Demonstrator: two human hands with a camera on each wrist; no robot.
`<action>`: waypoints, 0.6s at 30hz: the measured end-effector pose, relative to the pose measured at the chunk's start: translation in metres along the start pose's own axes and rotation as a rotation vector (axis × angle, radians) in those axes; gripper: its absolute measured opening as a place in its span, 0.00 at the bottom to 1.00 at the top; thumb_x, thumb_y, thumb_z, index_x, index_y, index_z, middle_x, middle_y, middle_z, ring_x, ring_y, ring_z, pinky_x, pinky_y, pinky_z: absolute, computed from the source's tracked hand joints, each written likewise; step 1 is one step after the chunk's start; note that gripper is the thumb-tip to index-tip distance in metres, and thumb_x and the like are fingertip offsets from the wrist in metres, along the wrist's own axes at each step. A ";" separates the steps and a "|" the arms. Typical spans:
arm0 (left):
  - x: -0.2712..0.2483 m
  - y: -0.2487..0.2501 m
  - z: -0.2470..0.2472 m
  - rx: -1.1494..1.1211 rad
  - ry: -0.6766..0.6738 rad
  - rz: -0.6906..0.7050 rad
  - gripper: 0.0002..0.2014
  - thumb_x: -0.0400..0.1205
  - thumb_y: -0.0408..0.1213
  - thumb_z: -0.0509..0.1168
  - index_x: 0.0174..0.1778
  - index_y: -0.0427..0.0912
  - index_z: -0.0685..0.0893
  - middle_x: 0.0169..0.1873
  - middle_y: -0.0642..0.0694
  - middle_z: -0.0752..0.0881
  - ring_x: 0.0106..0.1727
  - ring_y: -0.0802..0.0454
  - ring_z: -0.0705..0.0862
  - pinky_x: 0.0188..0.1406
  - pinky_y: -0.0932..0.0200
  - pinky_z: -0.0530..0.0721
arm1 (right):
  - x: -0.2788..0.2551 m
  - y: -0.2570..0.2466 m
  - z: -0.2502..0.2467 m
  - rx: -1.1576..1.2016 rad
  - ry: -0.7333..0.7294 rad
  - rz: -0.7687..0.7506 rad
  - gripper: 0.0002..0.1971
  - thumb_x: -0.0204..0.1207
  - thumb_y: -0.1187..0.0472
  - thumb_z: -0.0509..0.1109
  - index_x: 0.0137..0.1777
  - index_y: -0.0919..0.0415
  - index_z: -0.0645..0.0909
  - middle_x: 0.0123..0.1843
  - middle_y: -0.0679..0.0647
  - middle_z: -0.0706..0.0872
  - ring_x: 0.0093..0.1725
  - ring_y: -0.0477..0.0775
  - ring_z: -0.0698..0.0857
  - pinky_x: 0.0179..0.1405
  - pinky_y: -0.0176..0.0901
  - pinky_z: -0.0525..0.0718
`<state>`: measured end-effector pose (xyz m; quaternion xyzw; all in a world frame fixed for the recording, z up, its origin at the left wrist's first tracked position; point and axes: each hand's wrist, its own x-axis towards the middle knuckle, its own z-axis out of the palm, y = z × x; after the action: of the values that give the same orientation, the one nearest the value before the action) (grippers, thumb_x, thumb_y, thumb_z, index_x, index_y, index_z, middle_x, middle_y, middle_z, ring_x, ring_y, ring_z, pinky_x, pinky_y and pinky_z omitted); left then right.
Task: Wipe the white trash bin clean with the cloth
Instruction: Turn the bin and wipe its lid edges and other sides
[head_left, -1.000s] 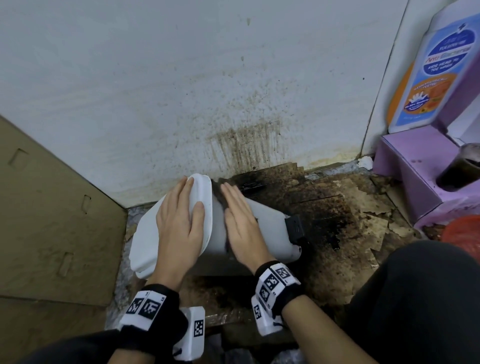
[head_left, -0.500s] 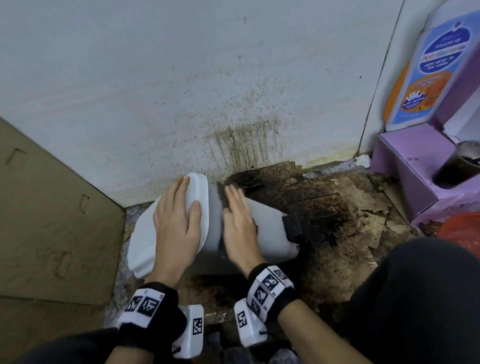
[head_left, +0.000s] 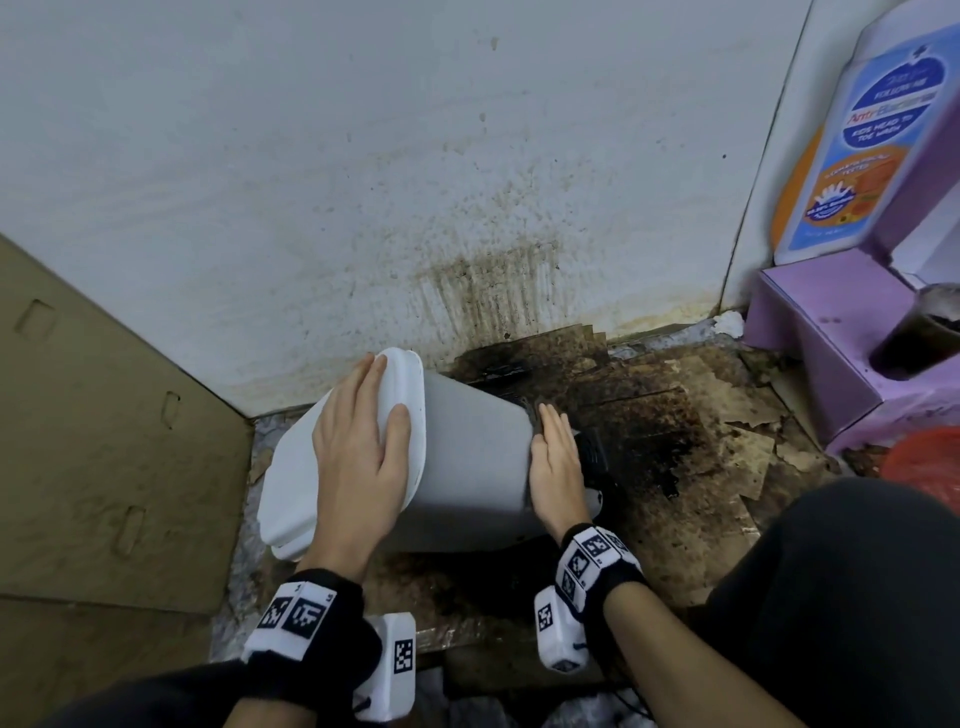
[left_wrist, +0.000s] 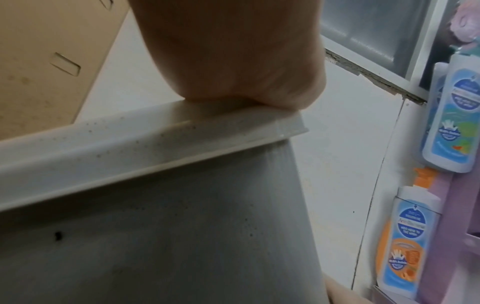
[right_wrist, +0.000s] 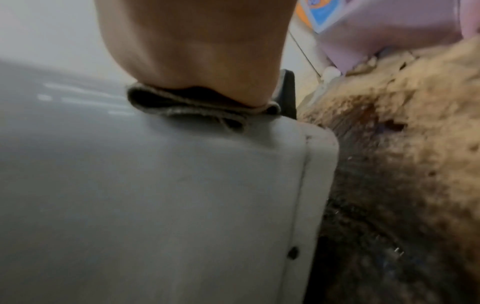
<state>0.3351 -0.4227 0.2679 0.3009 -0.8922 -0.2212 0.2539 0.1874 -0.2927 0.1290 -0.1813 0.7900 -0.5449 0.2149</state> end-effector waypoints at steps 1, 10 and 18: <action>0.000 0.000 0.001 0.000 0.004 -0.002 0.29 0.92 0.51 0.50 0.90 0.49 0.66 0.89 0.54 0.65 0.89 0.55 0.60 0.90 0.50 0.55 | -0.001 -0.007 0.003 0.003 0.011 0.005 0.25 0.92 0.62 0.51 0.89 0.56 0.59 0.91 0.49 0.57 0.90 0.46 0.50 0.87 0.37 0.44; 0.002 0.002 0.004 0.013 0.002 0.002 0.29 0.91 0.51 0.49 0.90 0.46 0.66 0.89 0.51 0.66 0.89 0.54 0.61 0.89 0.54 0.54 | -0.043 -0.110 0.035 0.091 -0.139 -0.440 0.26 0.94 0.60 0.48 0.90 0.54 0.56 0.92 0.44 0.55 0.89 0.36 0.47 0.88 0.36 0.46; 0.001 -0.008 -0.004 -0.019 0.012 -0.010 0.29 0.91 0.52 0.49 0.89 0.50 0.66 0.88 0.55 0.66 0.88 0.56 0.60 0.89 0.47 0.56 | -0.024 -0.018 0.019 0.009 0.074 -0.182 0.27 0.90 0.58 0.47 0.89 0.58 0.61 0.90 0.47 0.59 0.90 0.43 0.53 0.90 0.47 0.52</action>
<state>0.3401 -0.4296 0.2671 0.3043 -0.8871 -0.2292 0.2607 0.2190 -0.3010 0.1429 -0.2309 0.7753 -0.5719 0.1359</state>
